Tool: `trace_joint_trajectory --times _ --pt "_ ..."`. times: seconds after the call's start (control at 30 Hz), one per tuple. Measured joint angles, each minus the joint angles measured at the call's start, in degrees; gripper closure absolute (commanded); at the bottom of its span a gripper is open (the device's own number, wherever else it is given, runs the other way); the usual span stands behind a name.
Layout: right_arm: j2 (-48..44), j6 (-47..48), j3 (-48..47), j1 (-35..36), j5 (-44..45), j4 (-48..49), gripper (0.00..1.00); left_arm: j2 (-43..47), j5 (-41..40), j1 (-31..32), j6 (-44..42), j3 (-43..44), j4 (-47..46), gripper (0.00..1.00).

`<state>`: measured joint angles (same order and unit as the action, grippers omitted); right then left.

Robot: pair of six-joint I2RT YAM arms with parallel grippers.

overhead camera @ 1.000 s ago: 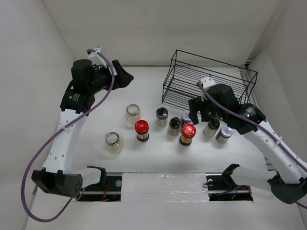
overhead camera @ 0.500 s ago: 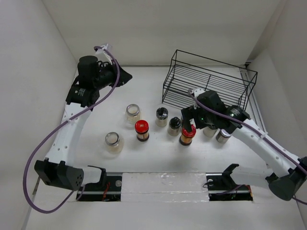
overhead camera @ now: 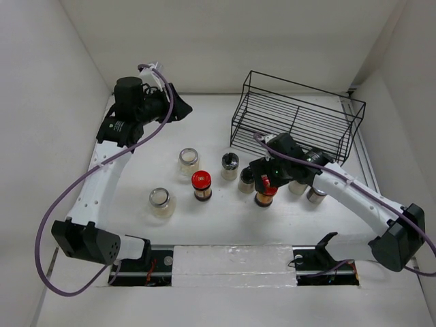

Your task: Organize the condiment bottles

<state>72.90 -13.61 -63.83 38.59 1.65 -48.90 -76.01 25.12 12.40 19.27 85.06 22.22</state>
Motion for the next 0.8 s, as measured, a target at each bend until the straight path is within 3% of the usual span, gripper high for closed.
trace_joint_trajectory --times 0.2,0.3,0.33,0.37,0.47,0.57,0.67,0.8 --pt "1.44 -2.10 2.38 0.09 1.88 0.76 0.07 -1.22 -0.15 0.00 -0.55 0.13 0.00 0.54" --pt "1.77 -3.17 3.93 0.11 3.15 1.79 0.17 -1.66 -0.15 0.00 -0.72 0.13 0.02 0.54" --pt "1.86 -3.37 4.04 0.13 3.63 2.05 0.33 -1.75 -0.15 0.00 -0.74 0.13 0.04 0.54" --pt "2.08 -3.28 4.31 0.20 4.11 2.62 0.40 -1.79 -0.17 0.00 -0.76 0.13 0.04 0.54" --pt "1.97 -4.20 4.31 0.76 6.12 2.95 0.53 -1.90 -0.17 0.00 -0.79 0.13 0.04 0.56" --pt "1.36 -4.42 2.80 1.31 7.76 0.22 0.57 -1.92 -0.13 0.00 -0.76 0.13 0.04 0.57" --pt "1.07 -4.46 -5.42 1.99 8.70 -7.76 0.59 -1.95 -0.04 0.00 -0.72 0.15 0.02 0.57" --pt "1.64 -2.75 -27.04 1.55 8.72 -14.62 0.60 -2.27 0.13 0.00 -0.04 0.15 -0.13 0.58"
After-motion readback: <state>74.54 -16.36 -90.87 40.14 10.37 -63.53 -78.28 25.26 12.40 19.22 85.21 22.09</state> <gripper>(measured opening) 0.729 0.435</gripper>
